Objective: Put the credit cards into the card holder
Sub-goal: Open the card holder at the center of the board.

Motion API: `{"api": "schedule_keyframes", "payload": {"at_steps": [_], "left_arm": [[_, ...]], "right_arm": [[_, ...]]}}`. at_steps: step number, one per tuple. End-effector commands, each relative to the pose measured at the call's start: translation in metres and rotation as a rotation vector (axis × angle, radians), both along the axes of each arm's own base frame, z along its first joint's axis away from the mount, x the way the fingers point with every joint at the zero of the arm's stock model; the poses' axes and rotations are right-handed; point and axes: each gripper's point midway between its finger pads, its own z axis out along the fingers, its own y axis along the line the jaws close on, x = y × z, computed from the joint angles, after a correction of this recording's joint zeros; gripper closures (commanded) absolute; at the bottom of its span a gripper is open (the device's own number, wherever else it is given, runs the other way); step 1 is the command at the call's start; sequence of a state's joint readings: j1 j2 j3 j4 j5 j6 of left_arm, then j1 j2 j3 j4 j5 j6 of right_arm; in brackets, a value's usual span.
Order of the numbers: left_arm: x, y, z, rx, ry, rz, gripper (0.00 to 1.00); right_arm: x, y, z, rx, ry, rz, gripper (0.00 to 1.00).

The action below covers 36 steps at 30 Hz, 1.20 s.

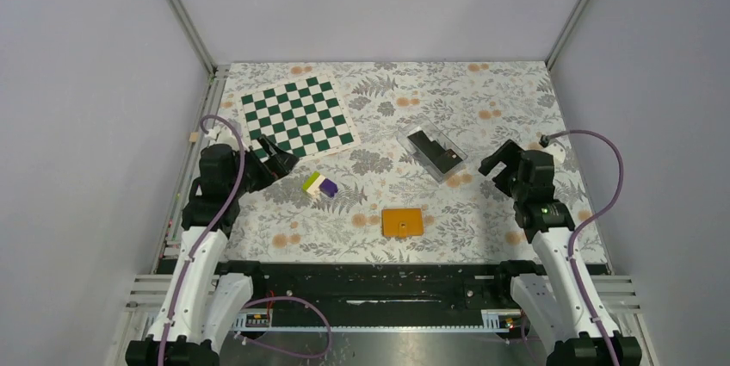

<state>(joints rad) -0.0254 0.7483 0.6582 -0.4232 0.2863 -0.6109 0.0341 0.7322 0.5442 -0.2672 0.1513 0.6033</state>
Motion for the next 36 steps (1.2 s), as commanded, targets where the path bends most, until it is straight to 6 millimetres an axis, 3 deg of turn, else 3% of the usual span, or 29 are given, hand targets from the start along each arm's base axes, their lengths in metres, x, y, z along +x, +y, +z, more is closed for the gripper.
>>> {"api": "schedule_keyframes", "payload": {"at_steps": [1, 5, 10, 14, 16, 19, 22, 26, 30, 36], "left_arm": [[-0.008, -0.014, 0.006, -0.04, 0.008, -0.084, 0.01], [-0.016, -0.04, 0.003, -0.151, 0.075, -0.185, 0.01], [-0.026, -0.08, -0.022, -0.192, 0.209, -0.264, 0.01], [-0.043, -0.122, -0.043, -0.197, 0.3, -0.341, 0.01], [-0.053, -0.141, -0.056, -0.207, 0.346, -0.375, 0.01], [-0.067, -0.169, -0.072, -0.215, 0.413, -0.44, 0.01], [-0.075, -0.19, -0.087, -0.209, 0.475, -0.484, 0.02], [-0.08, -0.219, -0.108, -0.196, 0.553, -0.545, 0.11], [-0.08, -0.239, -0.125, -0.224, 0.596, -0.553, 0.26], [-0.076, -0.248, -0.146, -0.162, 0.63, -0.543, 0.37]], "right_arm": [[-0.003, 0.039, 0.01, 0.107, 0.063, 0.2, 0.01], [-0.009, 0.063, 0.008, 0.158, 0.169, 0.341, 0.01], [-0.031, 0.086, -0.001, 0.163, 0.289, 0.434, 0.01], [-0.058, 0.115, -0.022, 0.197, 0.406, 0.523, 0.01], [-0.071, 0.128, -0.043, 0.24, 0.456, 0.561, 0.02], [-0.087, 0.137, -0.066, 0.3, 0.546, 0.579, 0.07], [-0.089, 0.141, -0.074, 0.323, 0.58, 0.585, 0.08], [-0.086, 0.154, -0.081, 0.406, 0.62, 0.591, 0.17], [-0.09, 0.168, -0.097, 0.512, 0.656, 0.556, 0.3], [-0.091, 0.174, -0.111, 0.554, 0.676, 0.531, 0.45]]}}
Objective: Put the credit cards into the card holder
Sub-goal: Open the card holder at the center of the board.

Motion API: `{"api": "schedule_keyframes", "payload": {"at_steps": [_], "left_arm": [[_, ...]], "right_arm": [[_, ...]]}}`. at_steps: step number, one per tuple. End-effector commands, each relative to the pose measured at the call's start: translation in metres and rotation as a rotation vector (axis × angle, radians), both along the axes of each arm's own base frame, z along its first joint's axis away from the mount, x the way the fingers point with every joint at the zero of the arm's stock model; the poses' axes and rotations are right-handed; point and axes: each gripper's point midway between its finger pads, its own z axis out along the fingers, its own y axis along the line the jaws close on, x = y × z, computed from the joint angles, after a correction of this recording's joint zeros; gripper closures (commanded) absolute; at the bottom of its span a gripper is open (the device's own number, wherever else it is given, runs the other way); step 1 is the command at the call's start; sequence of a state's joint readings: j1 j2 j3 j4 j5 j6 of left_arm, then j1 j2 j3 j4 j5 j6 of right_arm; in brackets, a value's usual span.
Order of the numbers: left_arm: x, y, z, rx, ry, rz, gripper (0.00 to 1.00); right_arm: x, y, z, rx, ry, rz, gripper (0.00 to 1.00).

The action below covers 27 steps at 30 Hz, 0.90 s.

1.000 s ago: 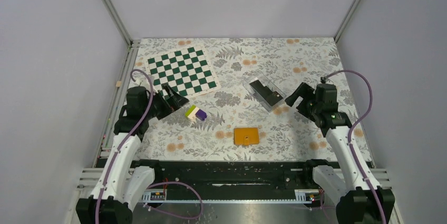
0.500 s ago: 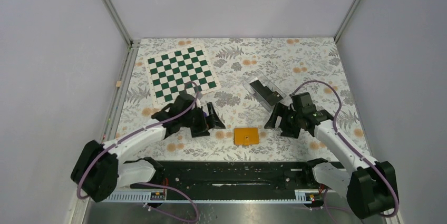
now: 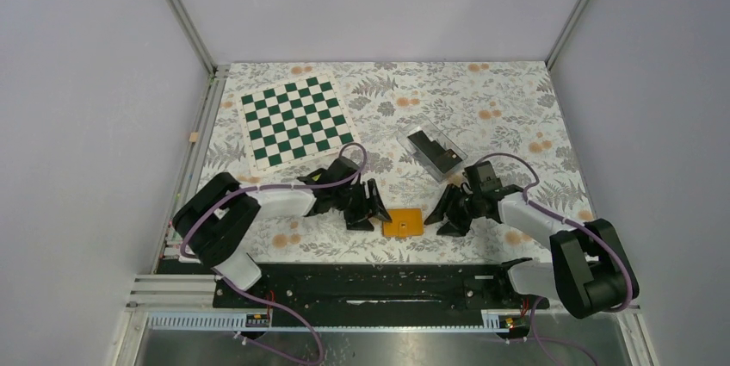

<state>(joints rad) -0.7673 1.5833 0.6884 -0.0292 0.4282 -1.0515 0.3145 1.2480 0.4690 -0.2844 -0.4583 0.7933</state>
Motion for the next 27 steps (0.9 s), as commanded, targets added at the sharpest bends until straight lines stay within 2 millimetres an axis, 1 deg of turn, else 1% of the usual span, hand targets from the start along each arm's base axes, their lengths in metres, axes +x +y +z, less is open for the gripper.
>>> {"api": "schedule_keyframes", "payload": {"at_steps": [1, 5, 9, 12, 13, 14, 16, 20, 22, 27], "left_arm": [[0.016, -0.019, 0.001, -0.005, -0.048, -0.004, 0.38], [0.02, -0.03, -0.002, -0.003, -0.046, -0.024, 0.46], [0.023, -0.041, 0.006, -0.024, -0.072, -0.057, 0.49], [0.02, -0.046, 0.012, -0.041, -0.09, -0.084, 0.58], [0.02, -0.047, 0.015, -0.047, -0.096, -0.09, 0.62], [0.019, -0.048, 0.017, -0.053, -0.1, -0.097, 0.68], [0.017, -0.051, 0.025, -0.08, -0.119, -0.11, 0.74], [0.016, -0.053, 0.047, -0.144, -0.176, -0.12, 0.76], [0.015, -0.052, 0.056, -0.166, -0.203, -0.125, 0.79], [0.009, -0.051, 0.078, -0.232, -0.258, -0.146, 0.94]], "right_arm": [[0.011, 0.019, 0.006, 0.073, -0.025, -0.009, 0.46], [0.012, 0.029, 0.004, 0.063, -0.016, 0.034, 0.47], [0.014, 0.04, 0.007, 0.097, -0.029, 0.057, 0.47], [0.012, 0.047, 0.009, 0.123, -0.029, 0.079, 0.47], [0.012, 0.049, 0.01, 0.13, -0.036, 0.083, 0.47], [0.012, 0.049, 0.011, 0.138, -0.041, 0.085, 0.47], [0.011, 0.051, 0.017, 0.161, -0.063, 0.086, 0.48], [0.009, 0.053, 0.029, 0.204, -0.106, 0.091, 0.49], [0.009, 0.054, 0.035, 0.225, -0.13, 0.094, 0.5], [0.01, 0.061, 0.052, 0.304, -0.196, 0.092, 0.51]]}}
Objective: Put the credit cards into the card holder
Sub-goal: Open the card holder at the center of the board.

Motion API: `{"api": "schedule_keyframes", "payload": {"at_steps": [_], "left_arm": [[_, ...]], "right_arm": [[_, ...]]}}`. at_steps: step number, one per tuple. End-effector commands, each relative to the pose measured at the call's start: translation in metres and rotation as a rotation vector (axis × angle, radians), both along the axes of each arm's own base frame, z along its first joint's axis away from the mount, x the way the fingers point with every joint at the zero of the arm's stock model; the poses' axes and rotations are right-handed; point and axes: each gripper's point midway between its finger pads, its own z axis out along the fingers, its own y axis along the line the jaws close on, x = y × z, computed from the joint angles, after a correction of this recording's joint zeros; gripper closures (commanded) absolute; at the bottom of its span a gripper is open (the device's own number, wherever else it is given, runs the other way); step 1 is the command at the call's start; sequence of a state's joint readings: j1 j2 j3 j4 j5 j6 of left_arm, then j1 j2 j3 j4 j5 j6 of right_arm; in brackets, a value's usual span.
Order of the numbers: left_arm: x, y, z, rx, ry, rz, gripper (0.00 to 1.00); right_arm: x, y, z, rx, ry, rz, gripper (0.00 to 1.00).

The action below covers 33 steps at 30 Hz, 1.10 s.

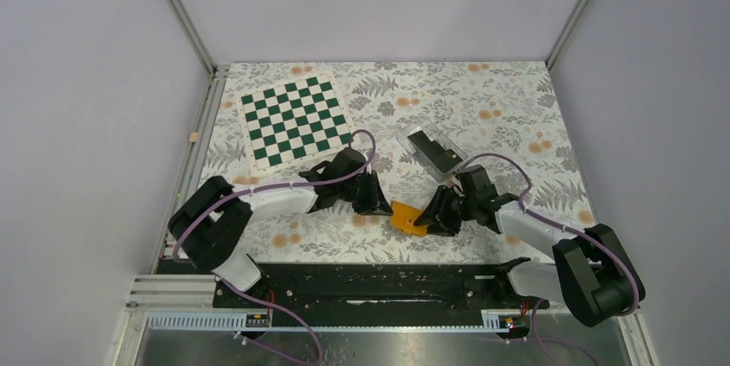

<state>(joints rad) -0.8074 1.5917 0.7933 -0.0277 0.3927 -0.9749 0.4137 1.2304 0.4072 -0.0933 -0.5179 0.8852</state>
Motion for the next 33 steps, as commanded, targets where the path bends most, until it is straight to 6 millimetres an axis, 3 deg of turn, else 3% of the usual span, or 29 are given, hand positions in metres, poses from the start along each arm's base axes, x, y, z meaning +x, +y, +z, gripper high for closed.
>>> {"api": "schedule_keyframes", "payload": {"at_steps": [1, 5, 11, 13, 16, 17, 20, 25, 29, 33], "left_arm": [[-0.008, -0.023, 0.053, -0.197, -0.117, -0.086, 0.98], [-0.012, -0.013, 0.056, -0.193, -0.139, -0.076, 1.0], [-0.016, 0.001, 0.045, -0.11, -0.146, -0.078, 0.97], [-0.013, 0.012, 0.033, -0.026, -0.132, -0.048, 0.69], [-0.009, 0.02, 0.024, 0.039, -0.134, -0.03, 0.43], [-0.008, 0.02, 0.022, 0.048, -0.131, -0.025, 0.39], [-0.005, 0.018, 0.011, 0.05, -0.097, -0.026, 0.37], [-0.005, 0.002, 0.002, -0.055, -0.029, -0.019, 0.47], [0.0, 0.002, -0.011, -0.025, -0.007, 0.02, 0.48], [0.005, -0.008, -0.01, -0.046, -0.004, 0.004, 0.54]], "right_arm": [[0.014, 0.028, 0.046, 0.188, -0.133, 0.038, 0.51], [0.007, 0.022, 0.045, 0.148, -0.12, 0.056, 0.48], [0.002, 0.007, 0.043, 0.036, -0.106, 0.064, 0.27], [0.0, 0.001, 0.04, -0.011, -0.086, 0.064, 0.24], [0.003, -0.005, 0.039, -0.065, -0.089, 0.066, 0.2], [0.004, -0.007, 0.039, -0.085, -0.087, 0.068, 0.2], [0.009, -0.011, 0.034, -0.135, -0.073, 0.073, 0.21], [0.01, -0.009, 0.019, -0.159, 0.001, 0.085, 0.35], [0.01, -0.007, 0.01, -0.161, 0.036, 0.095, 0.36], [0.009, 0.002, 0.006, -0.112, 0.049, 0.108, 0.42]]}}
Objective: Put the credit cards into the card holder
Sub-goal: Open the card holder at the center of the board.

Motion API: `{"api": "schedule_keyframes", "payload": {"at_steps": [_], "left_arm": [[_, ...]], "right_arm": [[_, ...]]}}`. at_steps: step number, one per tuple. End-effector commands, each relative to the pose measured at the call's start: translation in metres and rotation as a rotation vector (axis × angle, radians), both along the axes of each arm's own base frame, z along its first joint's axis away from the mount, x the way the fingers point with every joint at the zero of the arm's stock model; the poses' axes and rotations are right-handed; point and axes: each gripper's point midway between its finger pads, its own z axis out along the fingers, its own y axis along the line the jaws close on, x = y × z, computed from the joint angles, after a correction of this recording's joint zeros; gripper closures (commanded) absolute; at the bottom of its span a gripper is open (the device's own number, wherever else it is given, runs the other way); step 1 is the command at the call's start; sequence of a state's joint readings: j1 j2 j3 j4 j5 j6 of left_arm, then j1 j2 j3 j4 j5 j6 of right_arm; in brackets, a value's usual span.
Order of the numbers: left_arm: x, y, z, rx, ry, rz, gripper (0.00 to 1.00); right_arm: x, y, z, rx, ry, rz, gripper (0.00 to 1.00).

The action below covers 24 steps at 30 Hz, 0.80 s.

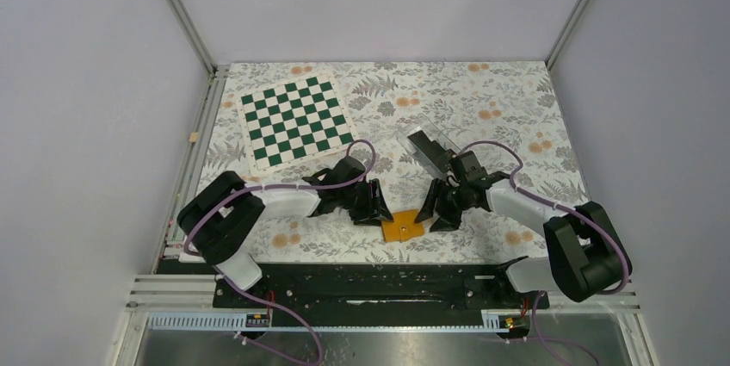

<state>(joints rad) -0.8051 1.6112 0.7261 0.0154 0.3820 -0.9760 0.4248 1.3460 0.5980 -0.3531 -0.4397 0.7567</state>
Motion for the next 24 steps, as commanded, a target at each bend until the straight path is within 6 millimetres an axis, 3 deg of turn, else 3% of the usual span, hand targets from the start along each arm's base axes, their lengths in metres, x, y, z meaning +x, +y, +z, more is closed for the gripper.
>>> {"api": "schedule_keyframes", "payload": {"at_steps": [1, 10, 14, 16, 19, 24], "left_arm": [[0.014, -0.023, 0.017, -0.1, -0.032, -0.011, 0.56], [0.017, -0.048, 0.04, -0.272, -0.046, -0.023, 0.61], [0.016, -0.05, 0.051, -0.333, -0.066, -0.023, 0.87], [0.016, -0.047, 0.055, -0.314, -0.09, -0.036, 1.0], [0.017, -0.034, 0.059, -0.204, -0.147, -0.072, 1.0], [0.008, -0.012, 0.092, -0.099, -0.264, -0.206, 1.0]], "right_arm": [[0.003, 0.013, 0.005, 0.059, -0.009, 0.03, 0.43], [0.0, 0.021, 0.008, 0.11, -0.001, 0.061, 0.55], [0.0, 0.021, 0.015, 0.12, -0.017, 0.074, 0.53], [-0.001, 0.015, 0.023, 0.085, -0.041, 0.087, 0.49], [0.002, -0.001, 0.044, 0.002, -0.135, 0.115, 0.35], [0.002, -0.009, 0.097, -0.006, -0.318, 0.232, 0.16]]}}
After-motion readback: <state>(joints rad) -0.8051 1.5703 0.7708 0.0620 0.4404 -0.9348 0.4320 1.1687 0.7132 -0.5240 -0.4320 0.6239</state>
